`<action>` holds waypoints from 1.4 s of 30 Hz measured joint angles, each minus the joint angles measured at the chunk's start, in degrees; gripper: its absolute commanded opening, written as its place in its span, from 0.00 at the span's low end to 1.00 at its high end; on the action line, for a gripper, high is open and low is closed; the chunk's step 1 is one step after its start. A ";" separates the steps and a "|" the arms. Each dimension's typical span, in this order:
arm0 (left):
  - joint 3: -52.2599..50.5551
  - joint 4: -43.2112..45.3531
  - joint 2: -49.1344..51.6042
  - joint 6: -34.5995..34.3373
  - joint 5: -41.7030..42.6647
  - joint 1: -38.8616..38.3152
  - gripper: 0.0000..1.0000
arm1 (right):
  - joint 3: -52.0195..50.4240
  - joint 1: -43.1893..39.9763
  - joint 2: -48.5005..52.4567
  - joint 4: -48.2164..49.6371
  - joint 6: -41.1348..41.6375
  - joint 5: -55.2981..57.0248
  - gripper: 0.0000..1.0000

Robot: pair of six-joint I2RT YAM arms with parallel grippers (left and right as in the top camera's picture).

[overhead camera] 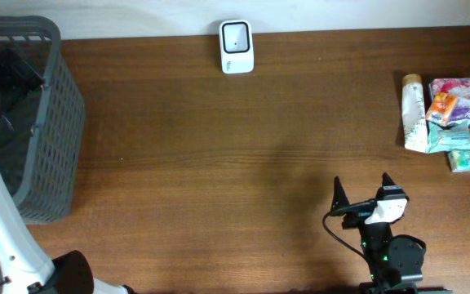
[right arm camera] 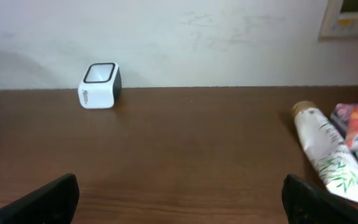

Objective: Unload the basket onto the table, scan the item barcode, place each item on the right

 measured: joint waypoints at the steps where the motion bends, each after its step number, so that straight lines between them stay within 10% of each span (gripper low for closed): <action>1: 0.00 0.00 0.00 0.00 0.00 0.00 0.99 | 0.00 0.00 0.00 0.00 -0.92 0.02 0.99; 42: 0.00 0.00 0.00 0.00 0.00 0.00 0.99 | 0.00 0.00 0.00 0.00 -3.45 0.04 0.99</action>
